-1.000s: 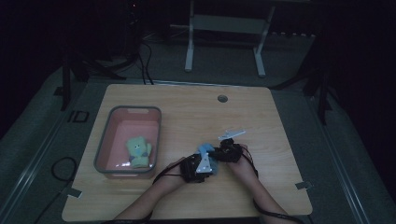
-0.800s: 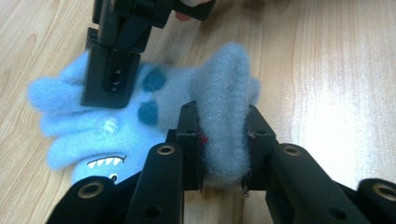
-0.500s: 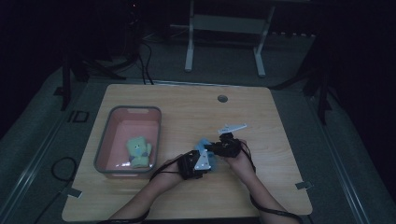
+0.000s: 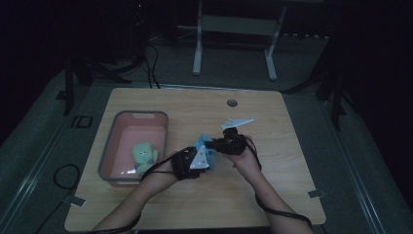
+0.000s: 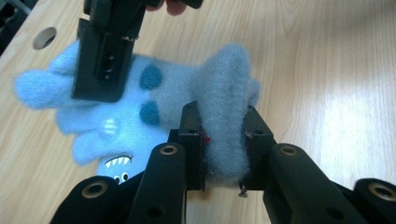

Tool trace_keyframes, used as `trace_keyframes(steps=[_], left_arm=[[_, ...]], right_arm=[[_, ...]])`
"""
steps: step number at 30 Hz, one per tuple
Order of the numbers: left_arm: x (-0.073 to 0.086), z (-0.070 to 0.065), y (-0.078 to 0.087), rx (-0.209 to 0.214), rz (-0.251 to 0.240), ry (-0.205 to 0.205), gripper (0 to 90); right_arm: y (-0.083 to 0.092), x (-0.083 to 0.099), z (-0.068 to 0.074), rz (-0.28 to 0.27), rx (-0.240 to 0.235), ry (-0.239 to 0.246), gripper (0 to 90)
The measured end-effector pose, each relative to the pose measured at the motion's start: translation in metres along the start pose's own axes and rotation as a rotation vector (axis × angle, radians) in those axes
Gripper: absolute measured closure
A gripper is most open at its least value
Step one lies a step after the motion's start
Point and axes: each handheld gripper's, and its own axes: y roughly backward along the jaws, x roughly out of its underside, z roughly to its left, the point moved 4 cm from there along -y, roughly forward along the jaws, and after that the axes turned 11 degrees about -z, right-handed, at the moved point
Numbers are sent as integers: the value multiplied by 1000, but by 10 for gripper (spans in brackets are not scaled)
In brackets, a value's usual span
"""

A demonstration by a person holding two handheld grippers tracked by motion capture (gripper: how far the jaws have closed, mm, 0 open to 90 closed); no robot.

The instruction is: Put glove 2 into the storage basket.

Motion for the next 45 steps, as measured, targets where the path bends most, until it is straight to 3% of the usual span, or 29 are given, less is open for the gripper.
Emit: trace_keyframes(steps=[8, 19, 44, 45], left_arm=[[3, 13, 27, -29, 29, -2, 757], [19, 23, 53, -52, 57, 17, 757], [86, 37, 122, -141, 141, 105, 756], [93, 38, 125, -145, 142, 126, 756]], right_arm=[[-15, -25, 17, -2, -19, 45, 820], [-43, -42, 35, 8, -61, 59, 820], [-138, -68, 99, 46, -168, 91, 821], [-141, -68, 102, 49, -171, 89, 821]])
